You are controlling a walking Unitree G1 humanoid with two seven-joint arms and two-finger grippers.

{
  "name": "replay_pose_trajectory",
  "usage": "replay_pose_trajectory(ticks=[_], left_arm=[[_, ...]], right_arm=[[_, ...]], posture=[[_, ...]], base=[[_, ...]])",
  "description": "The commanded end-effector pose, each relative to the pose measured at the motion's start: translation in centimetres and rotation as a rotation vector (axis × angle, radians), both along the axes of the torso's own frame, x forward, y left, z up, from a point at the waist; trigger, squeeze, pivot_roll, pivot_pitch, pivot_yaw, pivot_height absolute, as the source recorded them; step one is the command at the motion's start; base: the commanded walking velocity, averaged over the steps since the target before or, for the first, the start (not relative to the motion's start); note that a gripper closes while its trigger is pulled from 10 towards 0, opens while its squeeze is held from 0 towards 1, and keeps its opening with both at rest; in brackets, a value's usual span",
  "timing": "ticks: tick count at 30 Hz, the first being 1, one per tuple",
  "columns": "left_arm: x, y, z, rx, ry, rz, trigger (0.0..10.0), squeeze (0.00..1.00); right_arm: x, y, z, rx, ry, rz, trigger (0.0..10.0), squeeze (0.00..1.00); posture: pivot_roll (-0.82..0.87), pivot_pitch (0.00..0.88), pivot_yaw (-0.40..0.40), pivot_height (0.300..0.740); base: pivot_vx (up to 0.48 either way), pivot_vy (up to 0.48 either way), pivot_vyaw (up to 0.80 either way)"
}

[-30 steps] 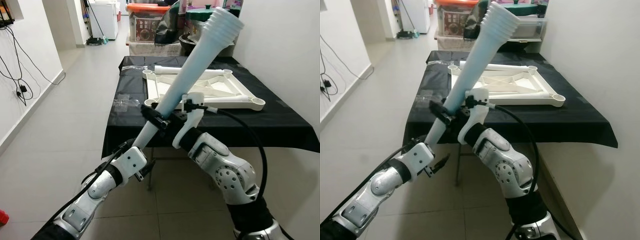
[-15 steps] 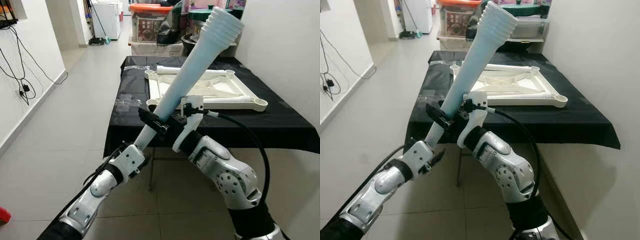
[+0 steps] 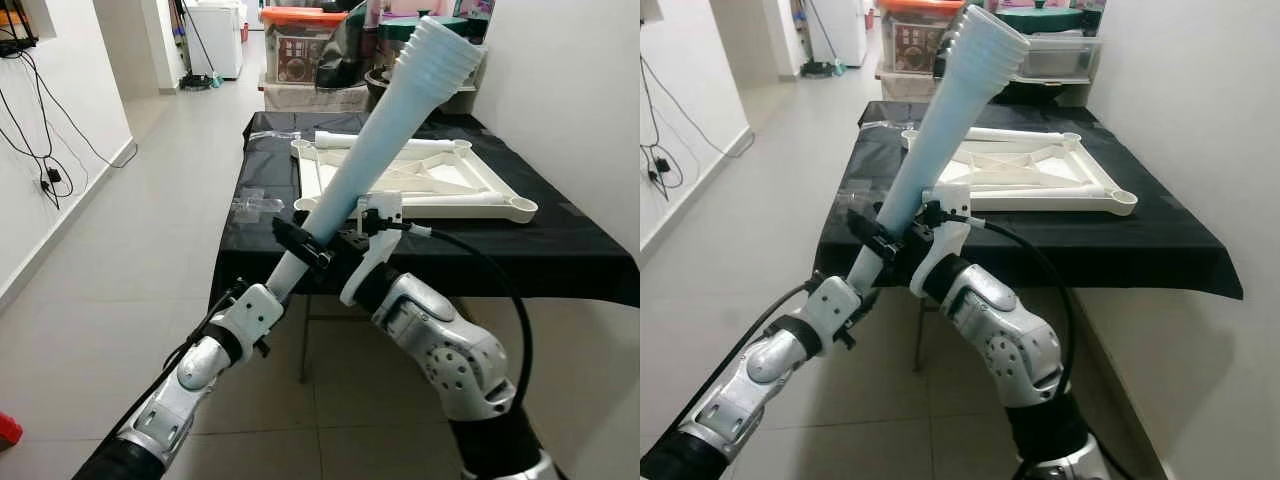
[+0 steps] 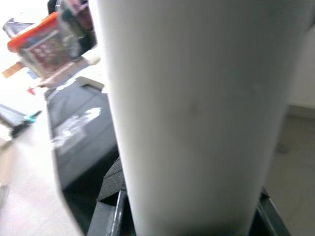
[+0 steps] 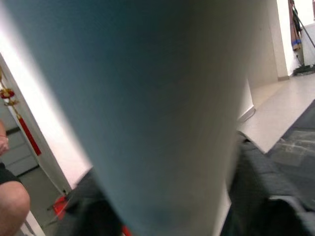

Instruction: Building children table

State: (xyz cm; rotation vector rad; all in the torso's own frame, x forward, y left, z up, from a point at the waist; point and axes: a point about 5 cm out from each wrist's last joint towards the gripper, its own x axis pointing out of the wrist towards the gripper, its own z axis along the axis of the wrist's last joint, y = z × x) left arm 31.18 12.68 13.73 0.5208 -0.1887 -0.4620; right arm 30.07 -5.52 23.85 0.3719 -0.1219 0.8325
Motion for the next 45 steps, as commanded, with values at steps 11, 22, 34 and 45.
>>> replay_pose_trajectory(ticks=[11, 22, 34, 45], left_arm=[[1.8, 4.0, 1.9, 0.055, -0.034, 0.154, 10.0, 0.0], [2.7, 6.8, 2.2, 0.158, -0.022, 0.247, 10.0, 0.0], [3.3, 7.1, 2.8, 0.176, -0.039, 0.275, 10.0, 0.0], [3.5, 7.8, 3.9, 0.165, -0.106, 0.345, 10.0, 0.0]], right_arm=[[3.0, -3.5, -3.1, -0.129, 0.077, -0.331, 10.0, 0.0], [4.3, -7.6, -5.2, -0.306, 0.107, -0.624, 10.0, 0.0], [3.1, -5.9, -5.7, -0.296, 0.111, -0.446, 10.0, 0.0], [2.7, -5.9, -7.3, 0.162, 0.515, -0.309, 10.0, 0.0]], posture=[[0.1, 0.0, -0.038, 0.74], [0.1, 0.0, -0.039, 0.74], [0.09, 0.0, -0.037, 0.74], [0.1, 0.0, -0.041, 0.74]], base=[[0.0, 0.0, 0.0], [0.0, 0.0, 0.0], [0.0, 0.0, 0.0], [0.0, 0.0, 0.0]])
